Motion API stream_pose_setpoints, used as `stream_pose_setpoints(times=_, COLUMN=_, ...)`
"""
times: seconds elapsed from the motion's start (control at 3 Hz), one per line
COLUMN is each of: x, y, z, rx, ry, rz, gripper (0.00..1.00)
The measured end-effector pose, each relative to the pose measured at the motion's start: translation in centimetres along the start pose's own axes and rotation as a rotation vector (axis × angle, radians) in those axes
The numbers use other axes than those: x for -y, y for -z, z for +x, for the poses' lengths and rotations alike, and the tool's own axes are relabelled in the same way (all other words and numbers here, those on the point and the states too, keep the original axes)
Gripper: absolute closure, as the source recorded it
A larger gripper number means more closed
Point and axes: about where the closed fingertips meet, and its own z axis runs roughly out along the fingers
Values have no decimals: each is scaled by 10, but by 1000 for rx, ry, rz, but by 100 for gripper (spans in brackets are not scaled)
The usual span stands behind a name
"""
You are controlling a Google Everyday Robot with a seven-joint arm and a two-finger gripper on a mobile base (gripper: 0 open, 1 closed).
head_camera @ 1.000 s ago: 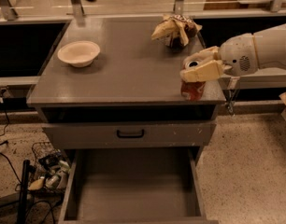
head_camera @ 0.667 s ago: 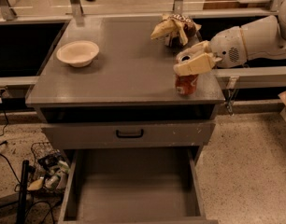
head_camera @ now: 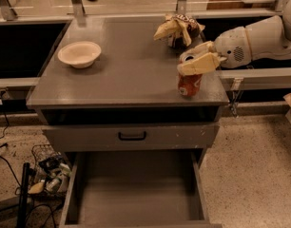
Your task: Pick coke can from middle drawer and place on counter
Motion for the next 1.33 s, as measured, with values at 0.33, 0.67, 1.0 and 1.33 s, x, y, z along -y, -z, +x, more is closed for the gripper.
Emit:
stream_pose_setpoints(times=0.33, x=33, y=-1, z=-12, rx=13, ry=-24, rz=4, gripper=100)
stream_pose_setpoints(times=0.67, x=33, y=-1, z=-12, rx=13, ry=-24, rz=4, gripper=100)
stream_pose_setpoints(times=1.0, x=31, y=-9, z=-7, rx=59, ry=-73, rz=-81, gripper=100)
stream_pose_setpoints(times=1.33, x=31, y=-18, z=-2, rx=57, ry=-96, rz=-105, gripper=100)
